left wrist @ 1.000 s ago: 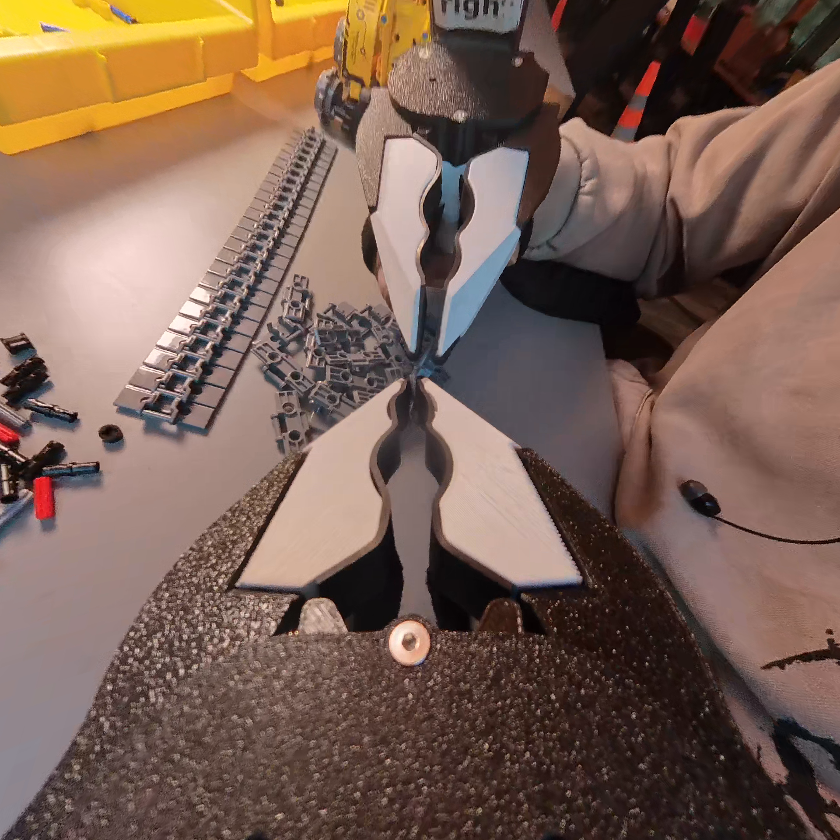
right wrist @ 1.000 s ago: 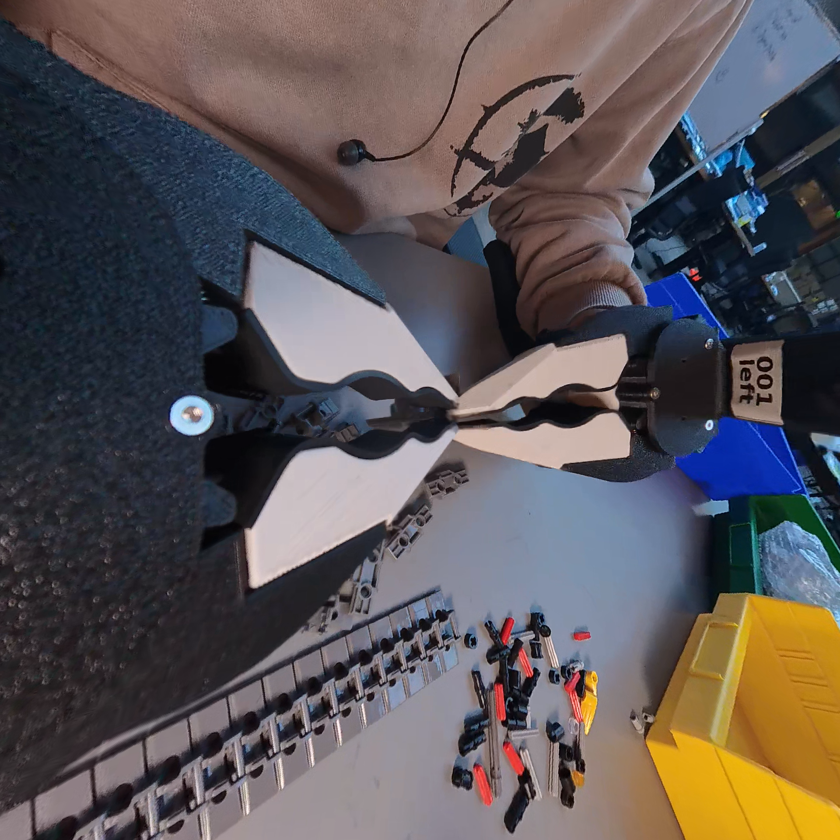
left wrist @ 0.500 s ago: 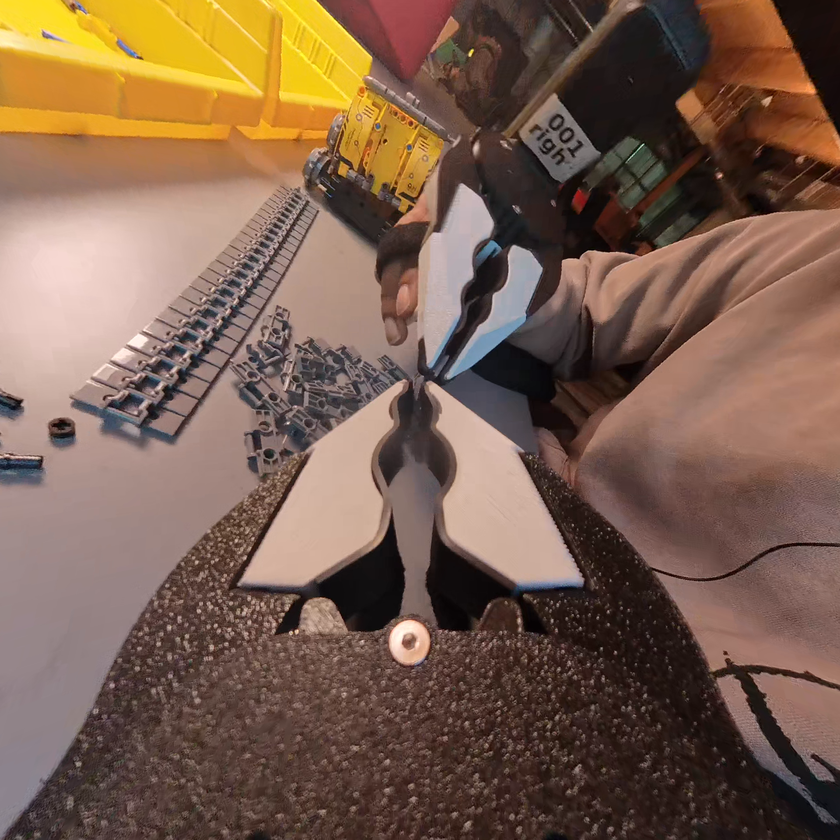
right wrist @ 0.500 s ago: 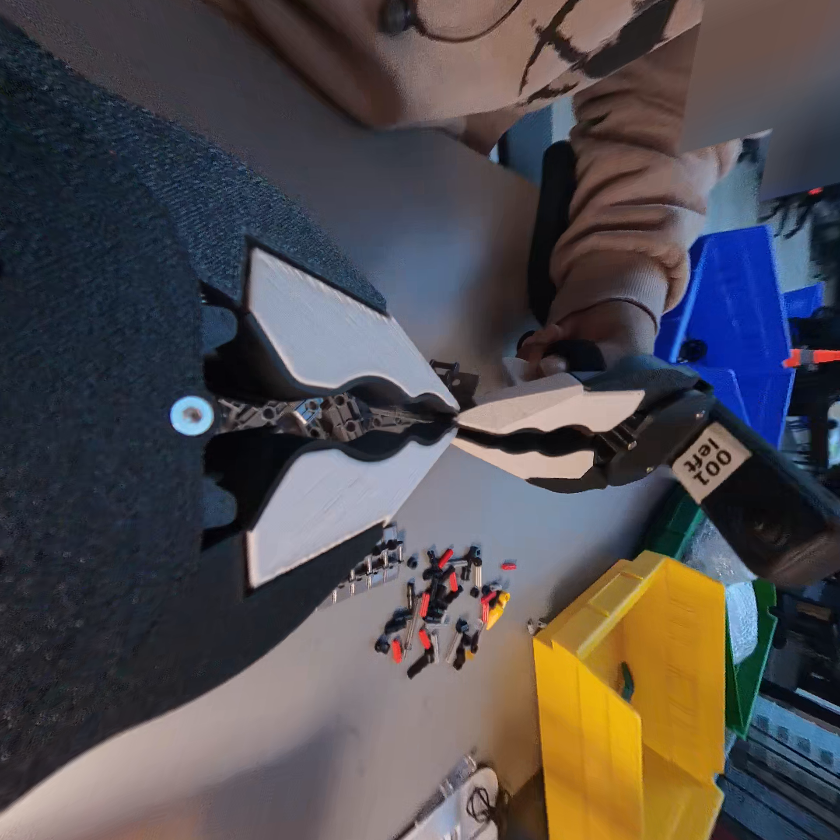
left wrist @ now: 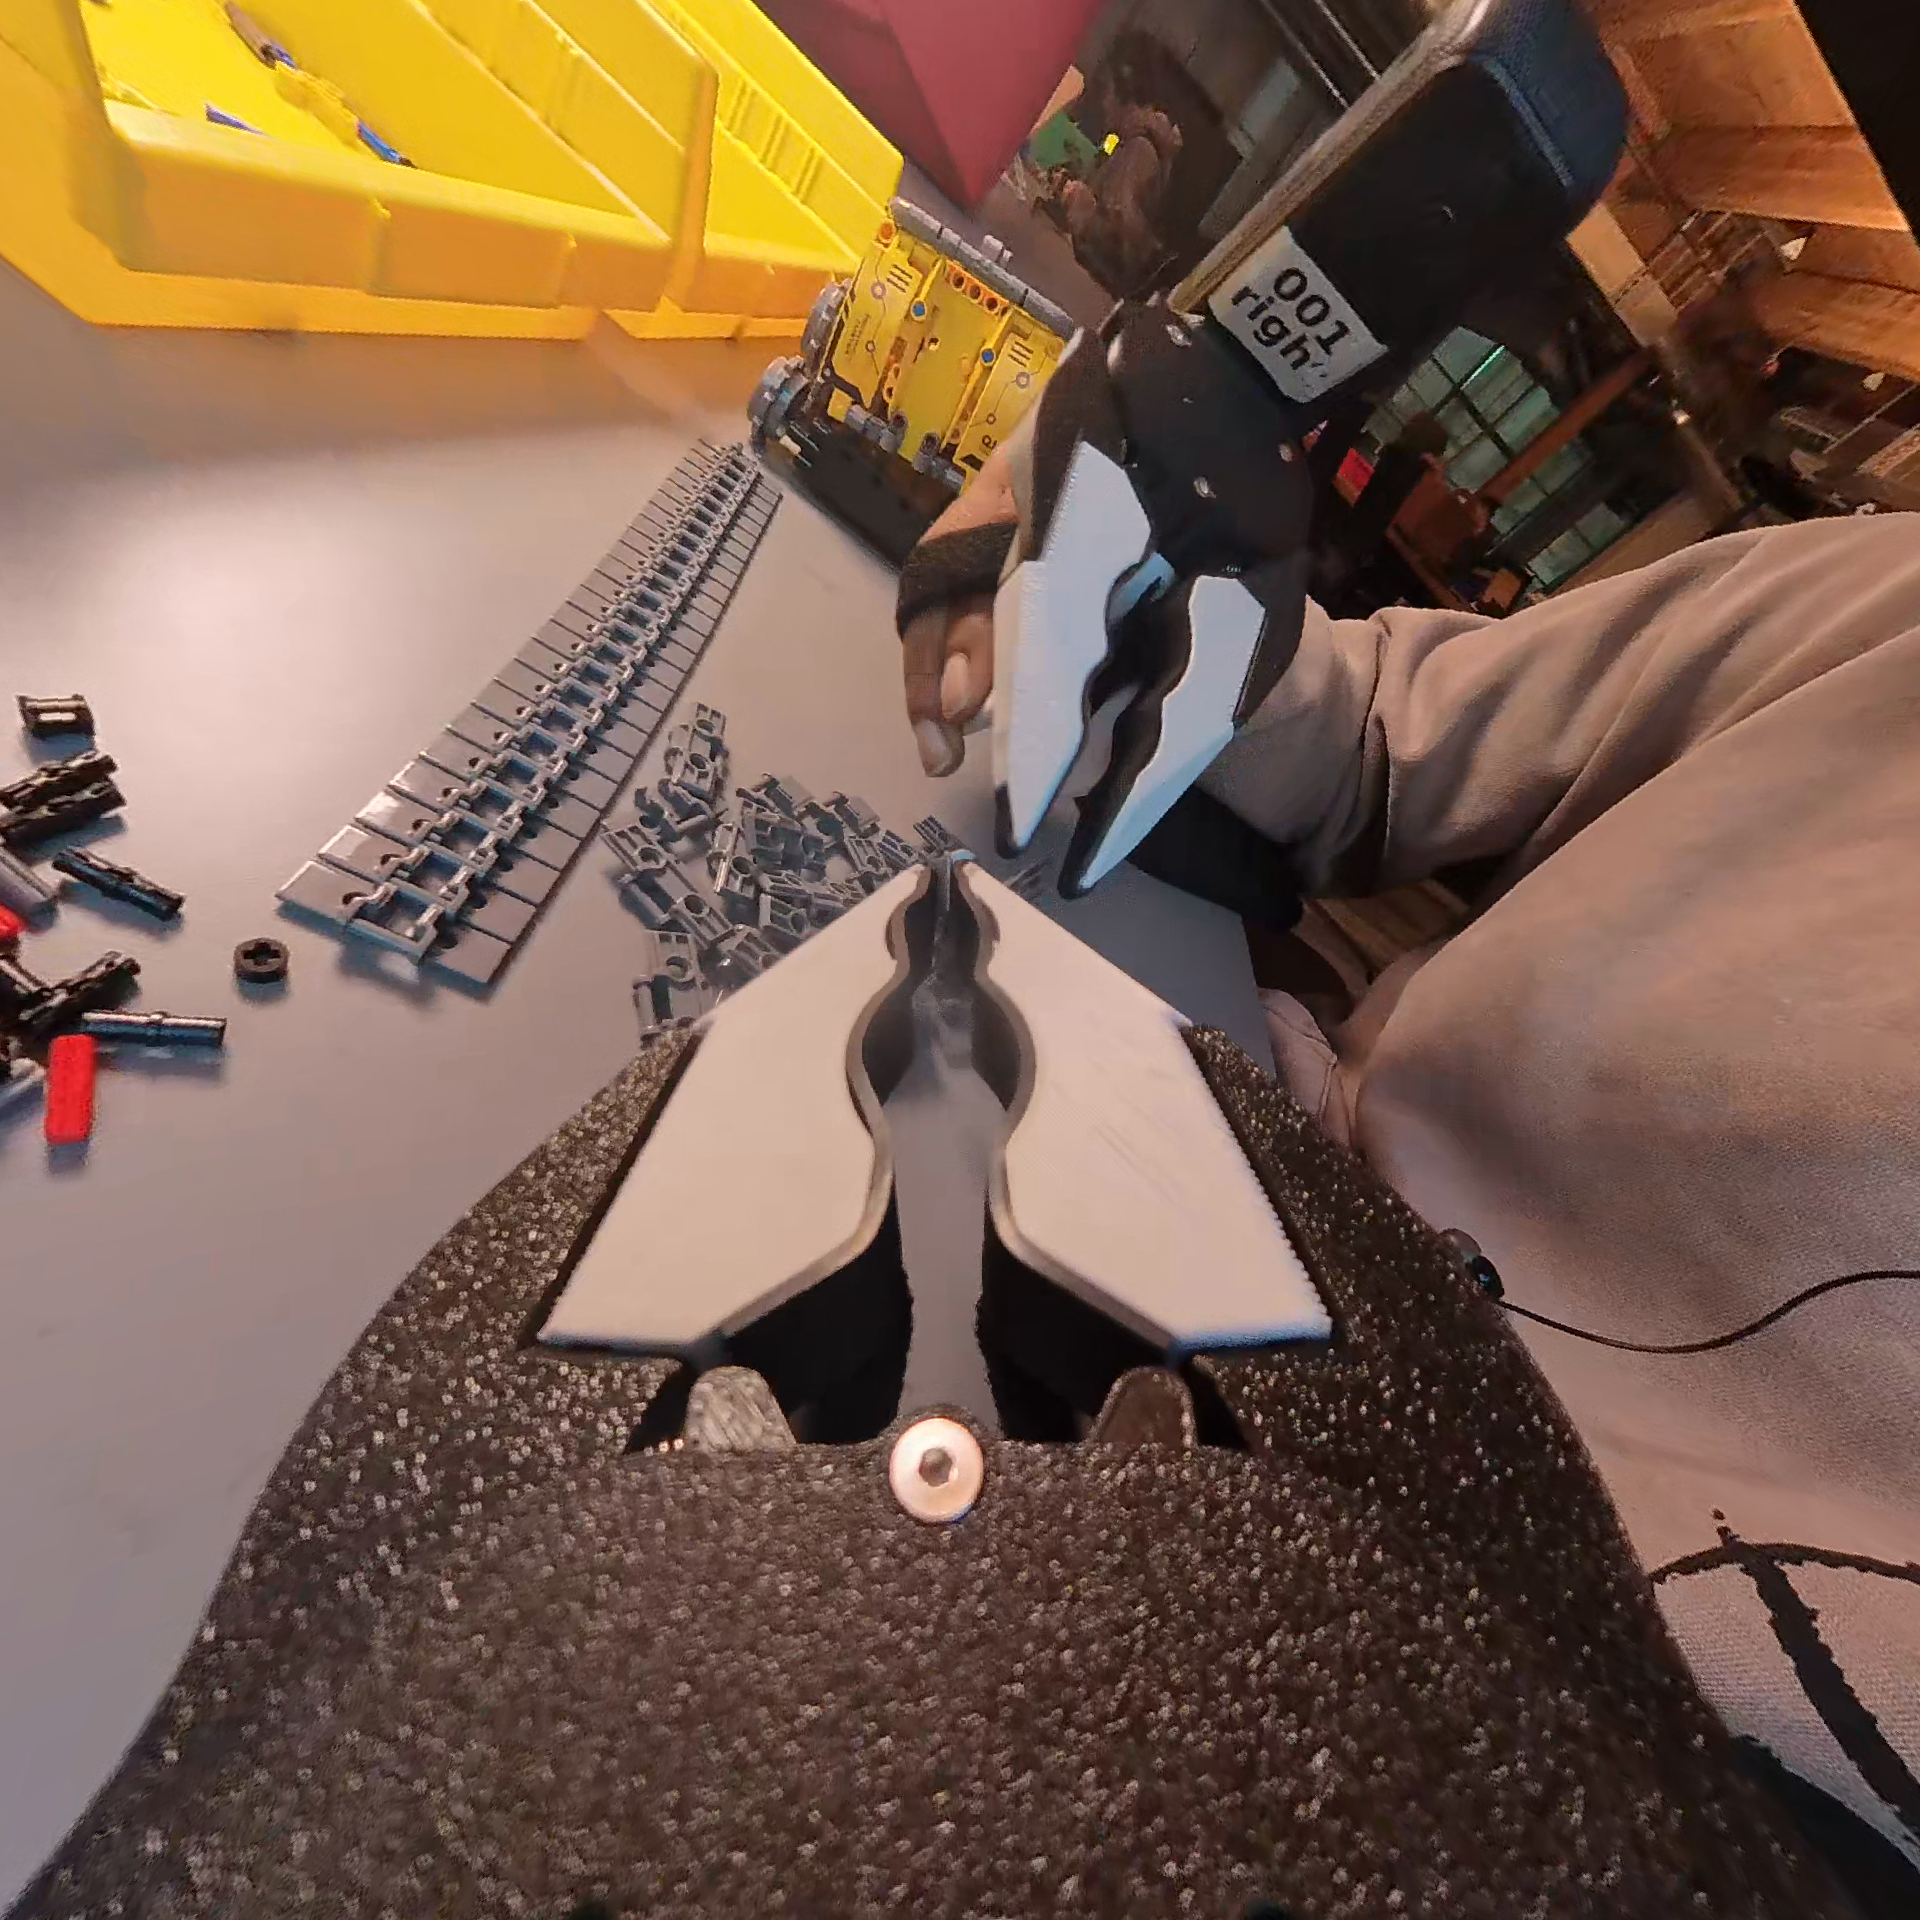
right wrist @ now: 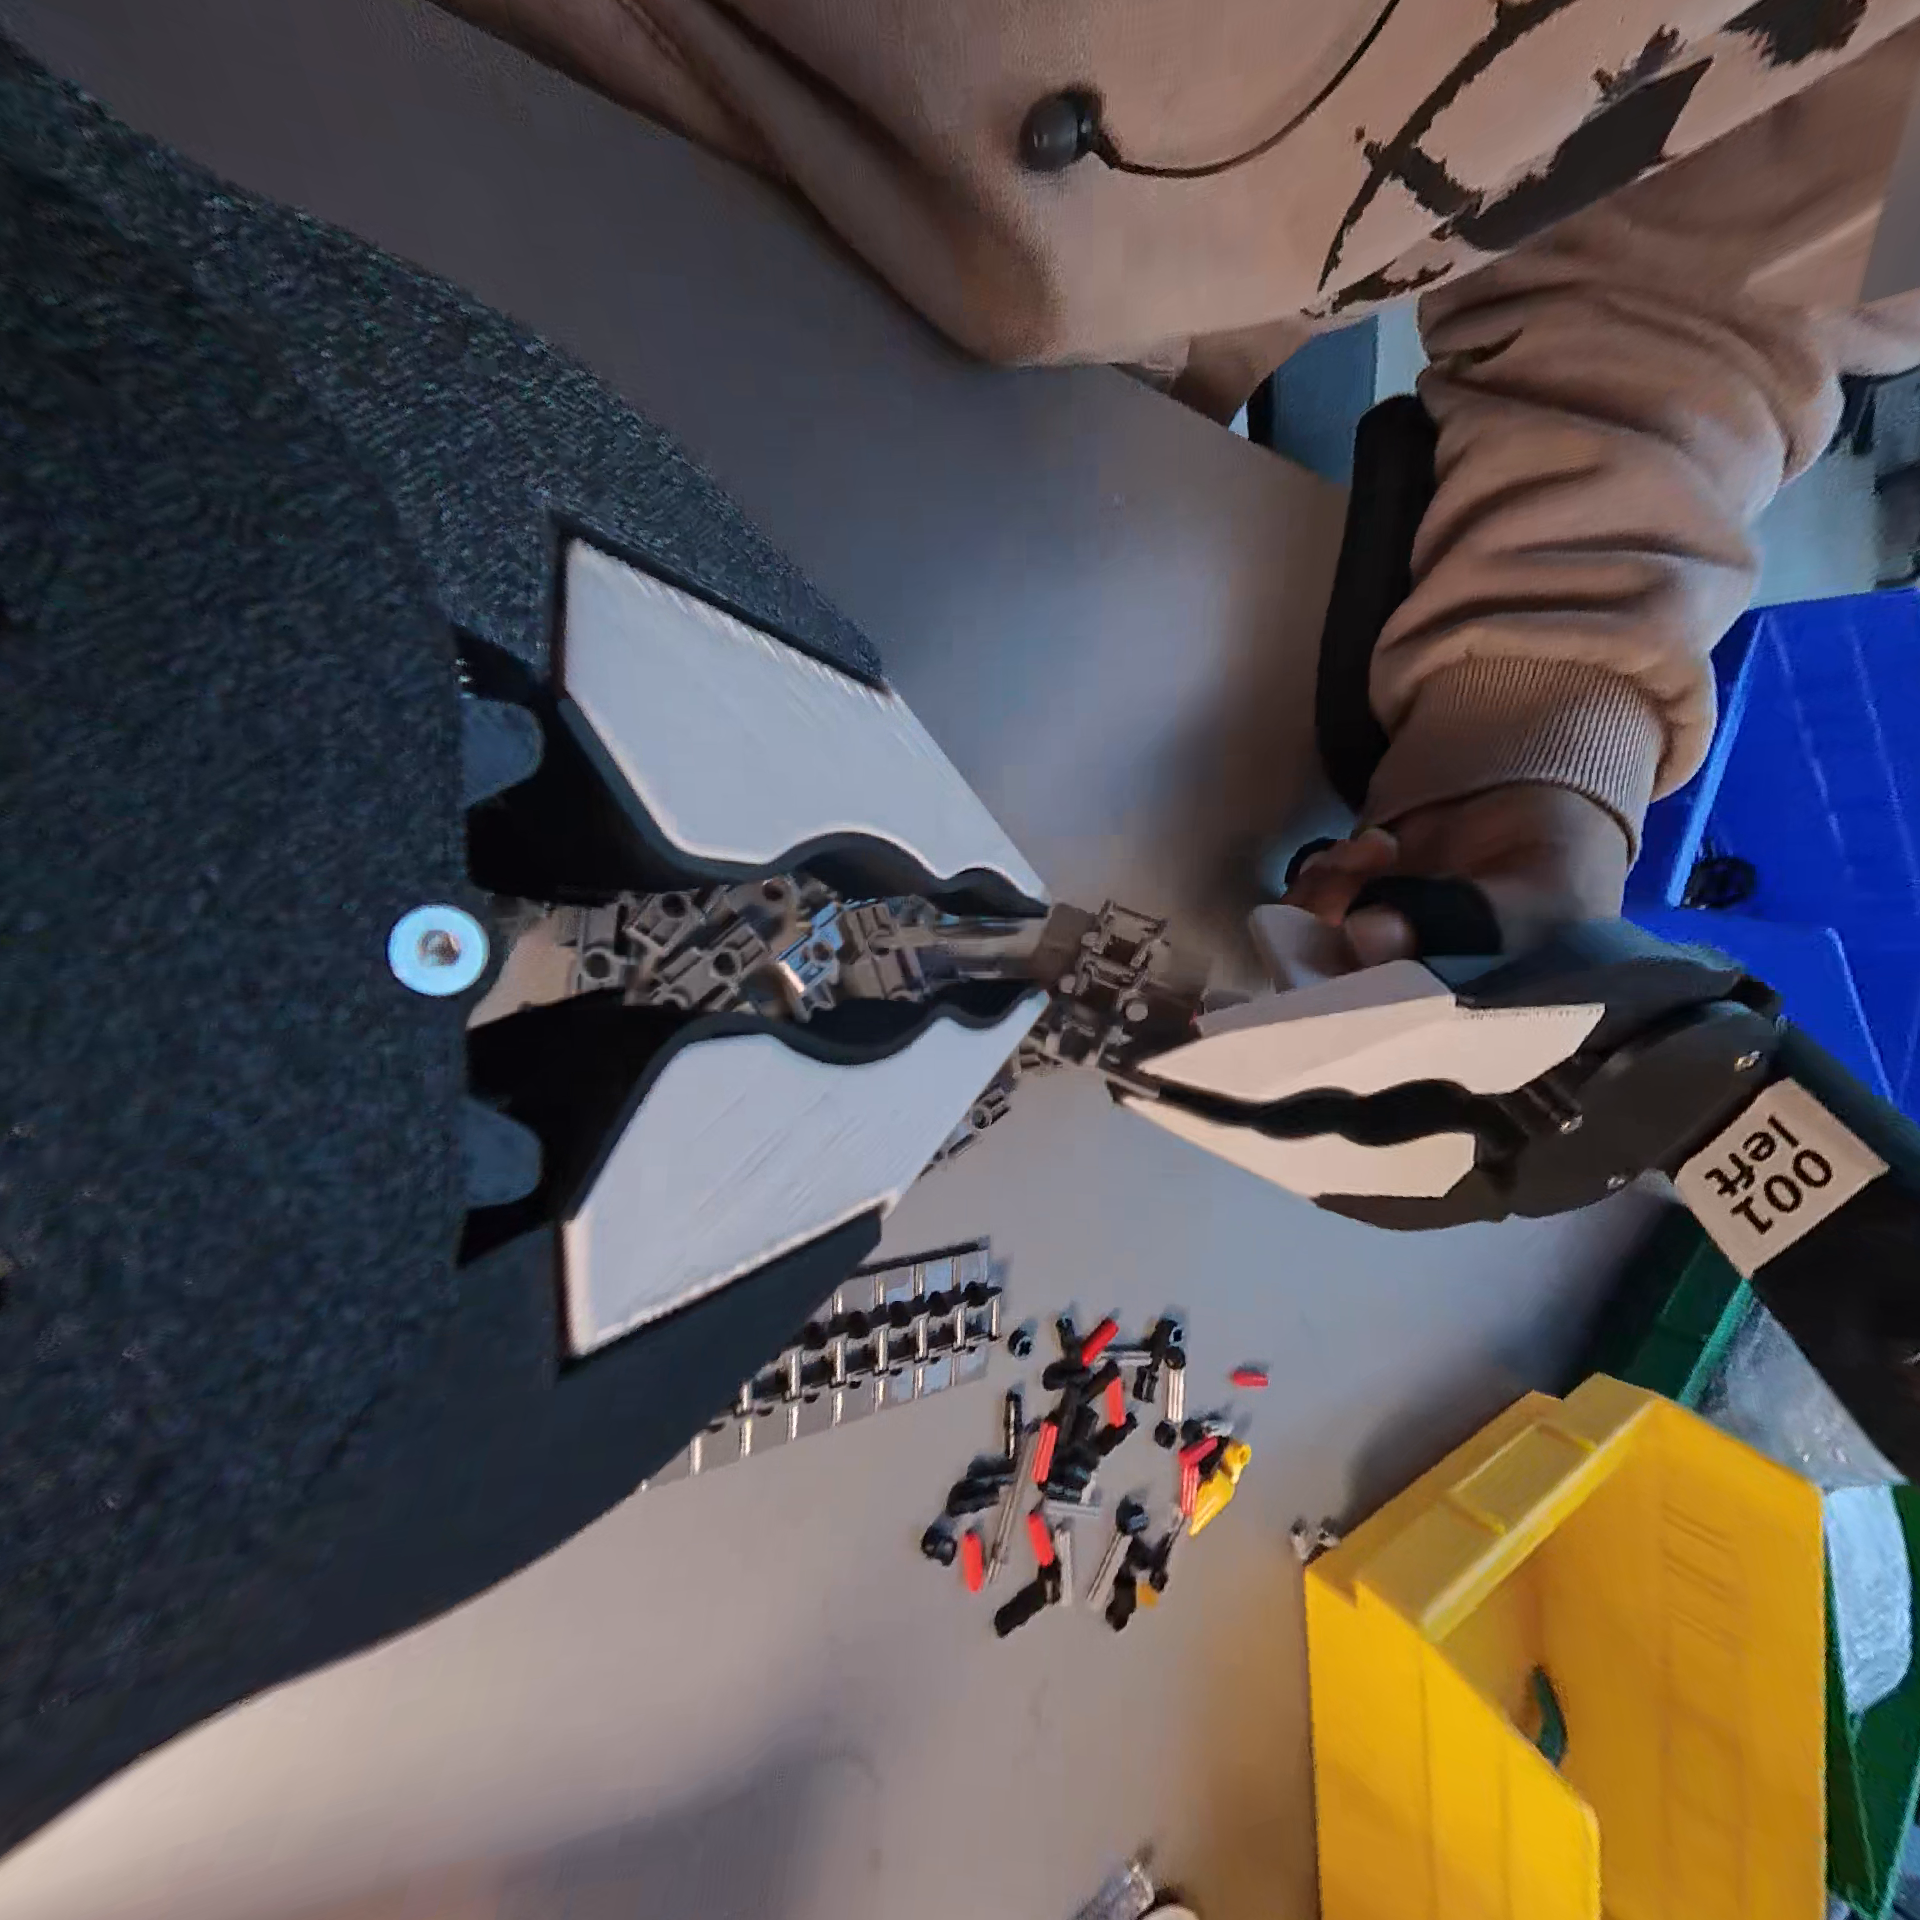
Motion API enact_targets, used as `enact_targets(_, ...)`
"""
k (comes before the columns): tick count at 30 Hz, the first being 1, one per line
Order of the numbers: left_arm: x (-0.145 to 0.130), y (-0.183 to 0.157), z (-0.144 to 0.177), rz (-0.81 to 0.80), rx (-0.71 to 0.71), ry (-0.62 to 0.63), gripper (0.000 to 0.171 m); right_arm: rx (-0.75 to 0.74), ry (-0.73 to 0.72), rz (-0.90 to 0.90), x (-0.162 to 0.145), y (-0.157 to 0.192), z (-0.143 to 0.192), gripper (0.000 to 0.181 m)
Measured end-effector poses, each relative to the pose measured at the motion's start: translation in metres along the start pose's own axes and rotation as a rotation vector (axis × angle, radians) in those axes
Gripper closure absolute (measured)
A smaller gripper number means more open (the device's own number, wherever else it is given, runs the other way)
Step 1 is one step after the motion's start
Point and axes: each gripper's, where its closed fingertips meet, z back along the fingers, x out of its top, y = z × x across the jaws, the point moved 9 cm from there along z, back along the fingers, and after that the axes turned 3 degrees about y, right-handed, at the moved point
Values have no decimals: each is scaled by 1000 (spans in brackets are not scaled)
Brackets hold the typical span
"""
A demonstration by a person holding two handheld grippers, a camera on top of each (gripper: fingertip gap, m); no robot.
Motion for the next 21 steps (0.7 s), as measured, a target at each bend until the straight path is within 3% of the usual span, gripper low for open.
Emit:
enact_targets(3, 0, -3, -1, -4, -27, -6, 169, -3, -2, -79, -5, -8, 0, 156)
enact_targets(6, 0, -6, -3, -19, -37, -3, 169, 22, -36, -124, -6, -8, -3, 154)
enact_targets(12, -1, -9, -6, -31, -43, 1, 169, 23, -46, -137, -5, -6, -10, 173)
enact_targets(17, 3, -9, -2, -43, -53, -34, 155, 13, -87, -154, -1, -9, -6, 174)
enact_targets(21, 6, -13, 2, -66, -65, -37, 153, -24, -108, -167, 0, -13, -1, 175)
